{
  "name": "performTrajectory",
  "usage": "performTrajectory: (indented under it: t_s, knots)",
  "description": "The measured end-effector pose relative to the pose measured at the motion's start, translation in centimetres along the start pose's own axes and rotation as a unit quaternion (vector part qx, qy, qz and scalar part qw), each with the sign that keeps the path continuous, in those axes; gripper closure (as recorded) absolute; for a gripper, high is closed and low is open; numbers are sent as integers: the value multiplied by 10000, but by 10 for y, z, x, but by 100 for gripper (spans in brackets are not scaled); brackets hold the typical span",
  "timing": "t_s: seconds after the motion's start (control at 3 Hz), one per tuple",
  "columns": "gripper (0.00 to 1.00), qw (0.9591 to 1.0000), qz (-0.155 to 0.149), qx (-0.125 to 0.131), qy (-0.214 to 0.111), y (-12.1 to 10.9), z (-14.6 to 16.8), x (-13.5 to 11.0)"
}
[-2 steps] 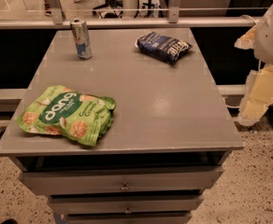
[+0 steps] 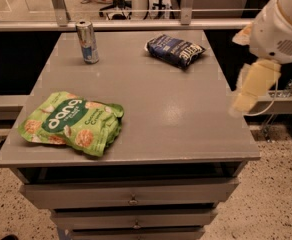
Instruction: Pick redbull can
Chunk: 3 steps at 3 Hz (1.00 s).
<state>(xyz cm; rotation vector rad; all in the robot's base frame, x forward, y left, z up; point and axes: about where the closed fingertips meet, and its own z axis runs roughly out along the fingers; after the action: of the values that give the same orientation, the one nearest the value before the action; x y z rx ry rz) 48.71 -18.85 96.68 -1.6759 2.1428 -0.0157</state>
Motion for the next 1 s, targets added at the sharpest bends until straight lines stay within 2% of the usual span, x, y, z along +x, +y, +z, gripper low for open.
performTrajectory:
  t_s: [0.33, 0.67, 1.0]
  knots:
    - [0, 9988, 77, 38, -490, -33, 35, -30]
    - [0, 9935, 333, 46, -1090, -56, 70, -65]
    - [0, 9928, 332, 28, -1148, -57, 74, -69]
